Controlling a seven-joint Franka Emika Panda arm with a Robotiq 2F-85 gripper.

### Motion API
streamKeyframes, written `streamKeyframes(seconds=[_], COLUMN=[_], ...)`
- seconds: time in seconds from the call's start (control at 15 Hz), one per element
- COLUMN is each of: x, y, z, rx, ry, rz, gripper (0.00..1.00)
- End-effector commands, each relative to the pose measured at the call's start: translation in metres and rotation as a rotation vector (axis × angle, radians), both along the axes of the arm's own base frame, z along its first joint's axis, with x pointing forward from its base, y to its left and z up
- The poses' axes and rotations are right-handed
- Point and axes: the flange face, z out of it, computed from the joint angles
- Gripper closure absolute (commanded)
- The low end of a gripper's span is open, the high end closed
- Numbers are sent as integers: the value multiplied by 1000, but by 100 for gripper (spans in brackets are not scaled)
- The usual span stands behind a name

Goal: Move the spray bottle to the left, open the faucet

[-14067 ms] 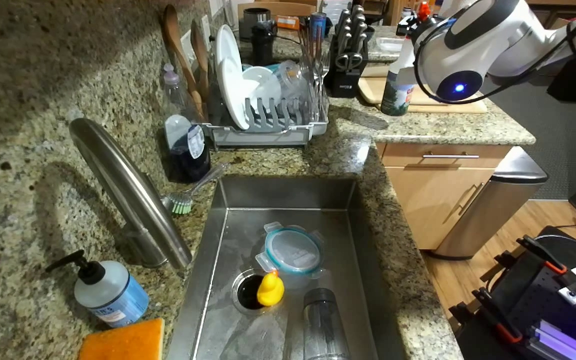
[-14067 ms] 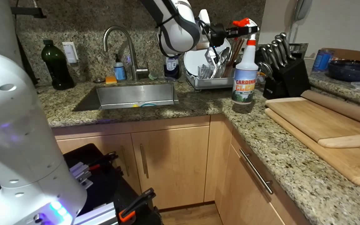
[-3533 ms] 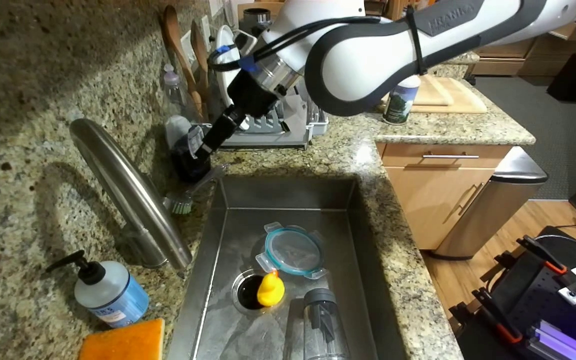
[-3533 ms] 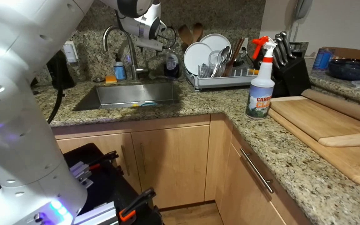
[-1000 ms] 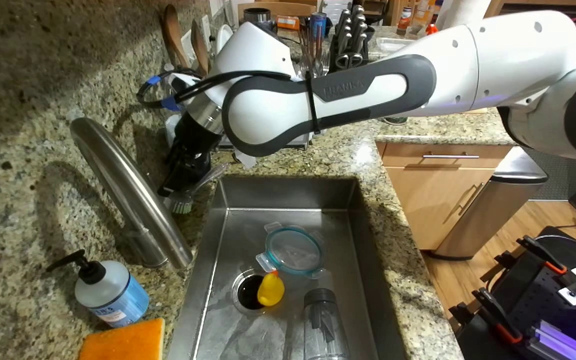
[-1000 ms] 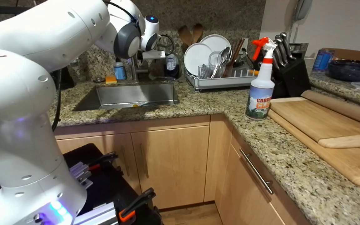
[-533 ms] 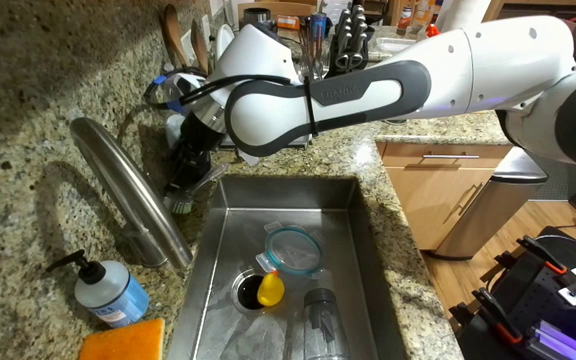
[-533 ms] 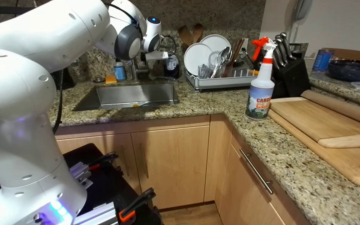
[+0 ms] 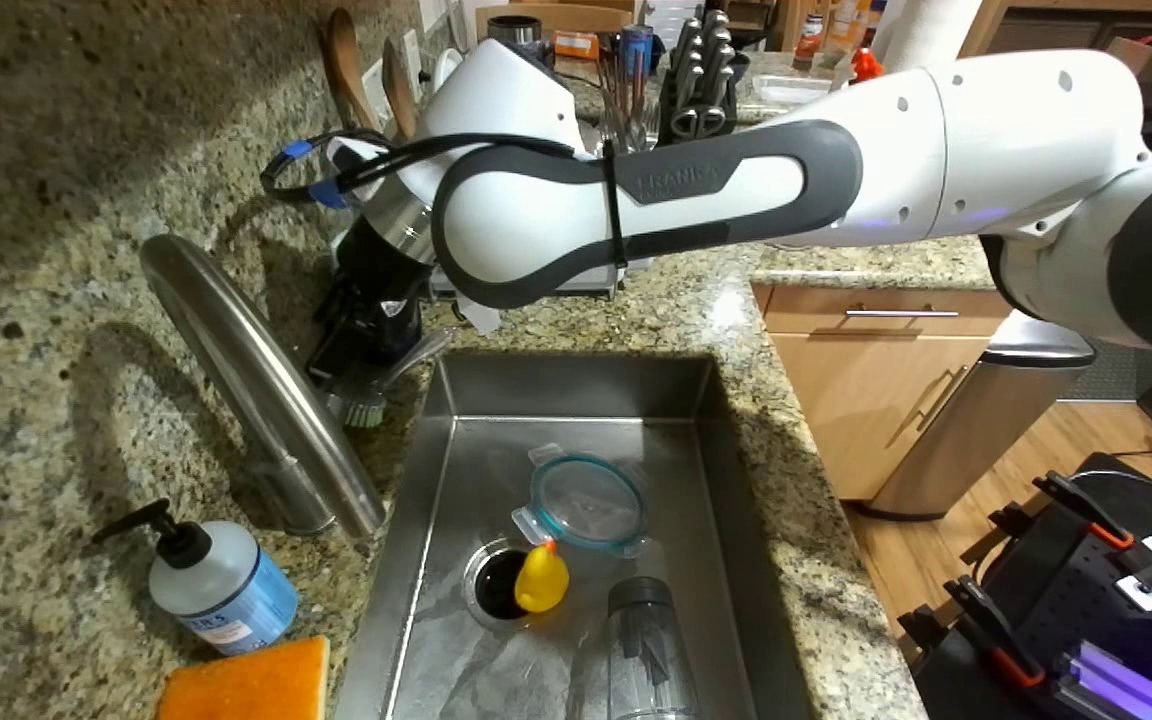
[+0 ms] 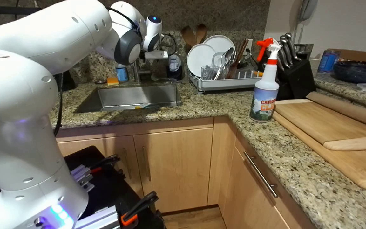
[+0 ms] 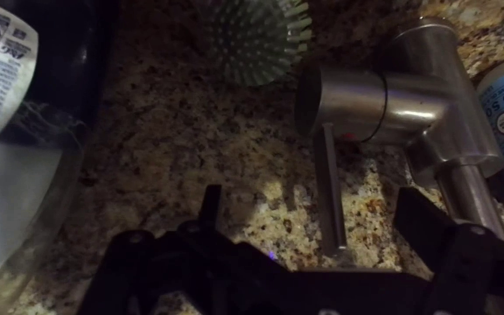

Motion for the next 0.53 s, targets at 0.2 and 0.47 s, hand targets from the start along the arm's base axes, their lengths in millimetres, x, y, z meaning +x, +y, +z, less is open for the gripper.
streamKeyframes(seconds=[0.2, 0.47], x=[6, 8], y=[-4, -5], z=[-13, -22], rx=[2, 5], ry=[-9, -8], rz=[-8, -16], gripper=[0, 0])
